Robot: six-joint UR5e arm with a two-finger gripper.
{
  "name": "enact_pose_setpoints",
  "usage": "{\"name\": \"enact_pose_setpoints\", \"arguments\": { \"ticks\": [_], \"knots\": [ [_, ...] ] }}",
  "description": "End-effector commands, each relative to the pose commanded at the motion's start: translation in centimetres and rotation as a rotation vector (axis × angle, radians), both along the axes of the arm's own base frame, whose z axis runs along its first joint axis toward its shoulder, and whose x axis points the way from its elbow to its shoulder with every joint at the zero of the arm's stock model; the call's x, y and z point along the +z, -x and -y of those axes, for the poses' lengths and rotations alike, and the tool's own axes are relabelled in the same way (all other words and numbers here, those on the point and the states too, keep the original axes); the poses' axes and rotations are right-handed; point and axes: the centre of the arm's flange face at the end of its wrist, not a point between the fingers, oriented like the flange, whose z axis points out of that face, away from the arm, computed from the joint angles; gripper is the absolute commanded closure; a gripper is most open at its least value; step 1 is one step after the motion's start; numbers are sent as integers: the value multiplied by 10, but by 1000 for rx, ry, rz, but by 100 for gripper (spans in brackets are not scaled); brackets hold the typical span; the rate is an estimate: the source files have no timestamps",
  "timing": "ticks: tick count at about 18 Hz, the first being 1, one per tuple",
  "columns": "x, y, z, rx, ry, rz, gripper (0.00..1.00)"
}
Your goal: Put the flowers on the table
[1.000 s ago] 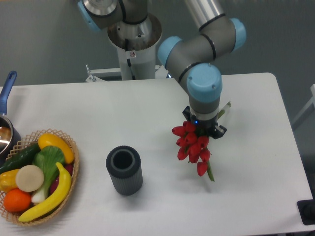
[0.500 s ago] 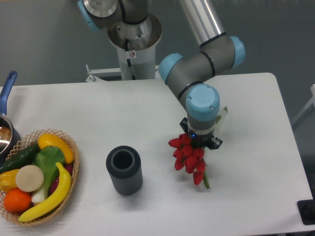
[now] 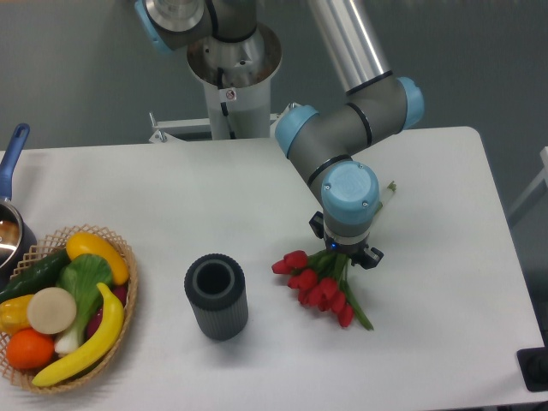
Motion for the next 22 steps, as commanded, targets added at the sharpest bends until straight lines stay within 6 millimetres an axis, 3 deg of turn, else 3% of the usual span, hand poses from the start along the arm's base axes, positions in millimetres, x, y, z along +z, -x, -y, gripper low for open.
{"name": "enact_pose_setpoints", "arguments": {
  "ticks": [2, 5, 11, 14, 19, 22],
  "knots": [
    [14, 0, 2, 3, -16, -13, 0],
    [51, 2, 7, 15, -77, -66, 0],
    [112, 17, 37, 71, -194, -117, 0],
    [148, 22, 66, 19, -238, -120, 0],
    [197, 31, 139, -74, -295, -75, 0],
    [226, 20, 173, -122, -287, -88, 0]
  ]
}}
